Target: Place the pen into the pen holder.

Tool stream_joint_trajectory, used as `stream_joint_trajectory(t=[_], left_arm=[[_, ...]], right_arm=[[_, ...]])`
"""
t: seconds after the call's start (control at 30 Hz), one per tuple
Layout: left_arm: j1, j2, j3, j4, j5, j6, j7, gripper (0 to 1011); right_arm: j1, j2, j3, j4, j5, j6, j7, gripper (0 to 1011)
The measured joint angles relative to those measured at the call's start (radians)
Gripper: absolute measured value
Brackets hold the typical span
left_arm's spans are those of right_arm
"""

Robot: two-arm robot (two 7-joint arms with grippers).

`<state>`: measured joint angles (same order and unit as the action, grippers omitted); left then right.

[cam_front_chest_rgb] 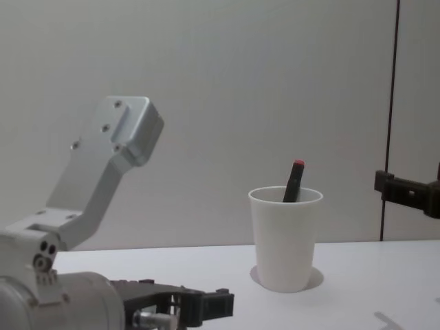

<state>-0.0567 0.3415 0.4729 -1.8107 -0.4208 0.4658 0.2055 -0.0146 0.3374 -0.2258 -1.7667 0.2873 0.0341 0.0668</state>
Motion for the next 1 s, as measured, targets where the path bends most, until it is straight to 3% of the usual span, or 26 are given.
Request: stream_joint_trajectory(t=[1.0], left_arm=[[-0.028,-0.063,0.006,0.025,0.066,0.134,0.002,1001]], right_arm=[[0.0,0.0,0.0,0.0,0.0,0.0,0.0,1001]])
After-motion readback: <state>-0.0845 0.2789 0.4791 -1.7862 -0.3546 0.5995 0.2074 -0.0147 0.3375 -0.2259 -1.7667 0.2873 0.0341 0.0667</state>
